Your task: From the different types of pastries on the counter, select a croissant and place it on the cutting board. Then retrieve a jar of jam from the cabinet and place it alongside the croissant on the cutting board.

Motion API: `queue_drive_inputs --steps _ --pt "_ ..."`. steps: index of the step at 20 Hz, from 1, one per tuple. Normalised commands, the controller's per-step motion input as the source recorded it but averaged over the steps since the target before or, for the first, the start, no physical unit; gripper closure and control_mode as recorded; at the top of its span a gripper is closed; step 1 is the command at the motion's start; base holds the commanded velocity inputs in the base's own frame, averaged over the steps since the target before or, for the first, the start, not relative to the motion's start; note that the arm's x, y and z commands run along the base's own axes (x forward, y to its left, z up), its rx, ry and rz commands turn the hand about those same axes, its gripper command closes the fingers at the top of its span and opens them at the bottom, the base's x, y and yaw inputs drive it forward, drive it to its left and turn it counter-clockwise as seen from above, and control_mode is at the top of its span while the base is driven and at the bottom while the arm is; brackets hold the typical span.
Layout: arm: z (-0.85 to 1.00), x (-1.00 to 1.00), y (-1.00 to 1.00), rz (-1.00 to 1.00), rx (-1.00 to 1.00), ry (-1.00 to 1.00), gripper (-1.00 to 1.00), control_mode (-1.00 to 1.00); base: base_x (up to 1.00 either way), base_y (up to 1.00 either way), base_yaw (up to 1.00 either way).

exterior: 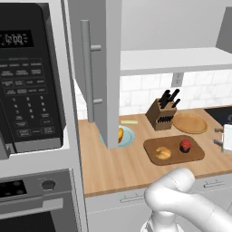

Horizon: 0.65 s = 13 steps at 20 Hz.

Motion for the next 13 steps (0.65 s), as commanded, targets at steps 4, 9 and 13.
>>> queue_drive_inputs --steps 4,9,13 --pt "0.86 -0.69 -0.39 -0.16 -0.21 0.56 -1.0 -1.0 0.0 0.0 0.0" --pt "0.12 -1.0 -0.37 -0.26 -0.08 0.2 -1.0 -1.0 0.0 0.0 0.0" --pt "-0.35 -1.0 -0.09 -0.29 -0.01 -0.14 -1.0 -1.0 0.0 0.0 0.0"
